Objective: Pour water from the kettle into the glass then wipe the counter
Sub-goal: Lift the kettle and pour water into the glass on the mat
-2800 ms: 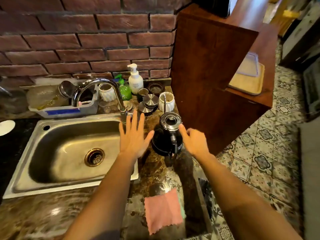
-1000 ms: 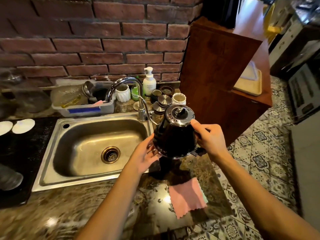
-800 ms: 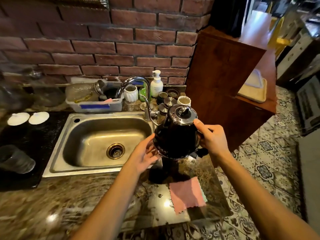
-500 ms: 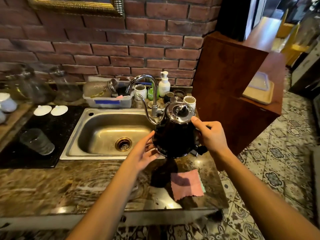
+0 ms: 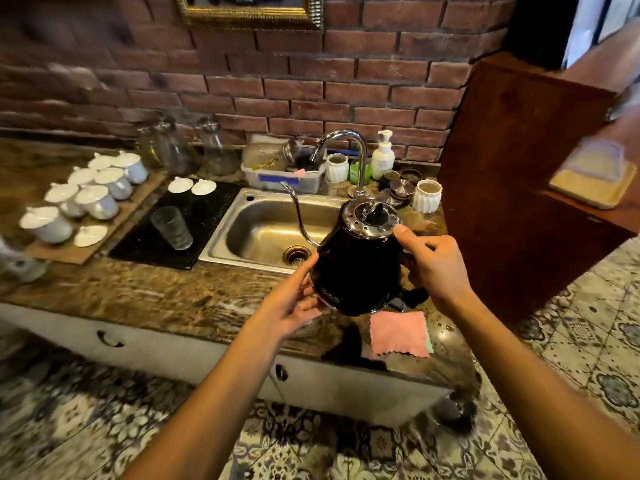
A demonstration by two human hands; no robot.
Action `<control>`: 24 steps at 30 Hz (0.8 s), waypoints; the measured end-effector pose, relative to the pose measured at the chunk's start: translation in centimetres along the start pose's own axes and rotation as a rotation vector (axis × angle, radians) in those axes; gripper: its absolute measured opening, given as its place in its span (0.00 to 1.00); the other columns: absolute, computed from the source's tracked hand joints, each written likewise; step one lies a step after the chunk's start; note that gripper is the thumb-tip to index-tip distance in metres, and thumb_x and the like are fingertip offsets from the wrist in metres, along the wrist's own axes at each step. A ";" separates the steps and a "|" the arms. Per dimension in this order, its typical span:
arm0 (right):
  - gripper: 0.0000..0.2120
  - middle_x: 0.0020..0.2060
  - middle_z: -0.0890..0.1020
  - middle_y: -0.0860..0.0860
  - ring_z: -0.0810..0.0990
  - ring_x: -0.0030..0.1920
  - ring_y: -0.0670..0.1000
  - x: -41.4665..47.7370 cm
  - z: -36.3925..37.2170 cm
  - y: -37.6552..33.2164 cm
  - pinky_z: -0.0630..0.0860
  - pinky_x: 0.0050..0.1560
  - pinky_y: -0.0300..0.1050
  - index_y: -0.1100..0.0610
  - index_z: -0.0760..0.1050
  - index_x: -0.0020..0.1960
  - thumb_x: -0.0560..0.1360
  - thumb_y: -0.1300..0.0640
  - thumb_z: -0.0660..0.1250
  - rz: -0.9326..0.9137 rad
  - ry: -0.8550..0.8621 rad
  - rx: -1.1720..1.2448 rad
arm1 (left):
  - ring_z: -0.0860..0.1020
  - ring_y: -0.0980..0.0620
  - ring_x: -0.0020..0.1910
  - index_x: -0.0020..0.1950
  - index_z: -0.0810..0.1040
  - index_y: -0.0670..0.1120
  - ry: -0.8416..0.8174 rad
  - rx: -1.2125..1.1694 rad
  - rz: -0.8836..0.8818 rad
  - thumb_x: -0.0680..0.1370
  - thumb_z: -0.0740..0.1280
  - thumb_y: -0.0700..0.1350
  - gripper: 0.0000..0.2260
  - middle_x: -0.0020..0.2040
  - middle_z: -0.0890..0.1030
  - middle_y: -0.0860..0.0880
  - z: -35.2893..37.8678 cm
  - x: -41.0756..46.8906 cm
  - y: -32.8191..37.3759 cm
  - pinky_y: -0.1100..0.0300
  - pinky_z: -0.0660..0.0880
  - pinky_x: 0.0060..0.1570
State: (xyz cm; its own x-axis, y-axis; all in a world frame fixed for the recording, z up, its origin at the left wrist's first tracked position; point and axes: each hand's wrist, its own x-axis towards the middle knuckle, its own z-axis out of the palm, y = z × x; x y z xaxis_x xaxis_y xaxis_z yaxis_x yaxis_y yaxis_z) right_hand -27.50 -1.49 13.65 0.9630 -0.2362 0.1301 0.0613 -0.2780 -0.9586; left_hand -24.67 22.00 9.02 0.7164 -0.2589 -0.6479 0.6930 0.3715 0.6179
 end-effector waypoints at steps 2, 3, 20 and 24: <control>0.37 0.23 0.64 0.56 0.61 0.25 0.53 -0.7 0.6 -0.5 0.59 0.32 0.54 0.63 0.62 0.27 0.76 0.34 0.69 -0.025 -0.035 -0.030 | 0.86 0.44 0.47 0.63 0.80 0.40 0.018 -0.010 0.014 0.60 0.81 0.55 0.35 0.45 0.87 0.42 -0.8 -1.1 -0.3 0.51 0.84 0.38; 0.37 0.22 0.65 0.53 0.62 0.24 0.52 -1.0 0.9 -0.8 0.59 0.32 0.51 0.64 0.64 0.27 0.77 0.35 0.68 -0.039 -0.044 -0.047 | 0.85 0.44 0.48 0.63 0.80 0.40 0.020 -0.023 0.016 0.60 0.81 0.55 0.36 0.45 0.87 0.42 -1.1 -1.5 -0.4 0.50 0.84 0.40; 0.32 0.19 0.66 0.46 0.62 0.23 0.47 -4.2 13.1 -6.1 0.60 0.26 0.36 0.57 0.68 0.24 0.79 0.37 0.67 -0.155 -0.115 -0.095 | 0.83 0.40 0.57 0.60 0.81 0.39 0.019 -0.041 0.089 0.64 0.79 0.54 0.29 0.44 0.88 0.41 -13.1 -6.1 4.1 0.46 0.81 0.56; 0.32 0.18 0.67 0.45 0.63 0.21 0.44 -4.6 17.0 -7.2 0.61 0.26 0.31 0.56 0.69 0.24 0.80 0.39 0.66 -0.170 -0.116 -0.092 | 0.84 0.42 0.53 0.59 0.82 0.40 -0.006 -0.027 0.084 0.65 0.79 0.55 0.28 0.41 0.88 0.43 -16.7 -6.5 6.3 0.48 0.82 0.51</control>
State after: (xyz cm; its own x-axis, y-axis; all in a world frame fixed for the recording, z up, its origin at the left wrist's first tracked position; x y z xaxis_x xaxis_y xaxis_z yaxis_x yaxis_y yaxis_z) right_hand -27.94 17.46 15.67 0.9648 -0.0712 0.2532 0.2067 -0.3901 -0.8973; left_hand -26.37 40.87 9.70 0.7727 -0.2310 -0.5912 0.6277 0.4165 0.6577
